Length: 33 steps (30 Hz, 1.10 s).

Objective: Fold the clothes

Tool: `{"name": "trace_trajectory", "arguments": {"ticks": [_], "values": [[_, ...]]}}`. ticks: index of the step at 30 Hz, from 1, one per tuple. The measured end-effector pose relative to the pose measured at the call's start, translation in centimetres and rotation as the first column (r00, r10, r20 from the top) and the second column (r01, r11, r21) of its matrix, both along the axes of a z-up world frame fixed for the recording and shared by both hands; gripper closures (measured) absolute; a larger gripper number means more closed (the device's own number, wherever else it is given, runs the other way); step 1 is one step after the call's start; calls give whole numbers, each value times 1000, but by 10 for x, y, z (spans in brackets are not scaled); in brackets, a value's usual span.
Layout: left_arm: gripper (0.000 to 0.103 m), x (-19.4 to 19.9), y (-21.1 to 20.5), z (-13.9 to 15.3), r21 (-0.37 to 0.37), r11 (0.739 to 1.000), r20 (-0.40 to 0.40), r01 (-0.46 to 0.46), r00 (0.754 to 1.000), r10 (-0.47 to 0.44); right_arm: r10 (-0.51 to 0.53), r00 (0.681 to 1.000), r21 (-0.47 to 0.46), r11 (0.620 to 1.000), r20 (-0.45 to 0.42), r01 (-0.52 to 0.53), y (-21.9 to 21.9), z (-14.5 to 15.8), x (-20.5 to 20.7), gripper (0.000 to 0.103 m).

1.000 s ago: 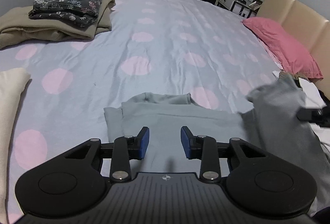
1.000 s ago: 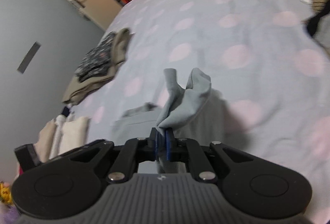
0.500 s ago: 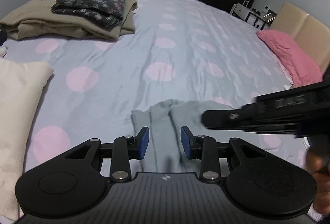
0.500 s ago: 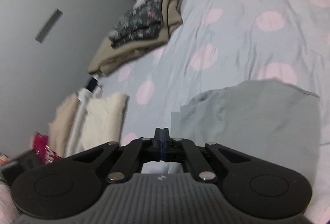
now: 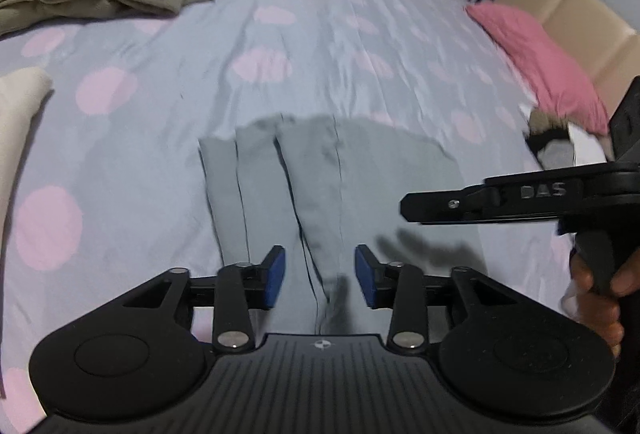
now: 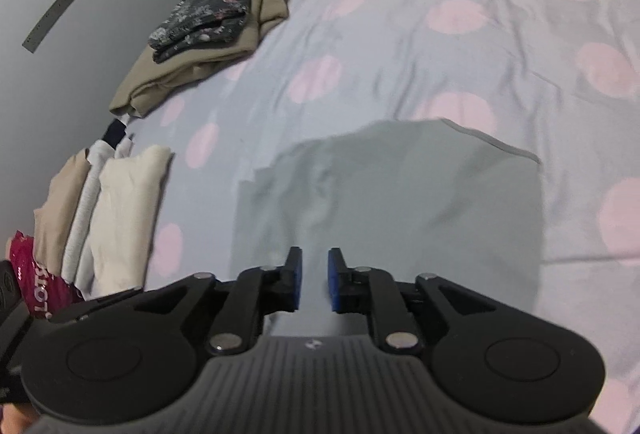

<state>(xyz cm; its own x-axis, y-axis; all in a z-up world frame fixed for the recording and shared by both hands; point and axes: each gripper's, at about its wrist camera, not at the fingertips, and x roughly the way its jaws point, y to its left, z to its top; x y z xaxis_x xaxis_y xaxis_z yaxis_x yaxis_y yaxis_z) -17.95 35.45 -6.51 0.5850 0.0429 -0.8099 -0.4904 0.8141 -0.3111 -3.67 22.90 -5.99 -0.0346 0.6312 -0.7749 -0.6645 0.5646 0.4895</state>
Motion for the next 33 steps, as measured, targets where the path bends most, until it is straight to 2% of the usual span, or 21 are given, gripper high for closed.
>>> {"name": "trace_trajectory", "arguments": {"ticks": [2, 7, 14, 20, 28, 31, 32, 33], "values": [[62, 0, -3, -5, -13, 1000, -18, 14, 1000, -14, 23, 1000, -1, 1000, 13, -23, -13, 0, -6, 70], [62, 3, -6, -16, -31, 999, -31, 29, 999, -30, 77, 997, 1, 997, 16, -77, -50, -7, -30, 67], [64, 15, -18, -23, 13, 997, -42, 69, 997, -69, 59, 998, -9, 998, -7, -59, -98, -29, -46, 65], [66, 20, -18, -30, 18, 998, -31, 52, 998, -52, 32, 999, 10, 999, -17, -31, -108, -32, -38, 62], [67, 35, 5, -37, -88, 996, 13, -20, 1000, 21, 30, 999, 41, 999, 22, -31, -107, -25, -18, 57], [73, 39, 14, -38, -121, 991, 41, -55, 997, 60, 16, 999, 40, 999, 34, -17, -107, -27, -9, 55], [80, 40, 16, -36, -118, 991, 57, -64, 996, 71, 3, 999, 40, 999, 40, -5, -107, -27, -5, 52], [80, 41, 17, -35, -111, 991, 76, -70, 994, 79, -12, 999, 39, 999, 48, 10, -108, -27, -1, 51]]}}
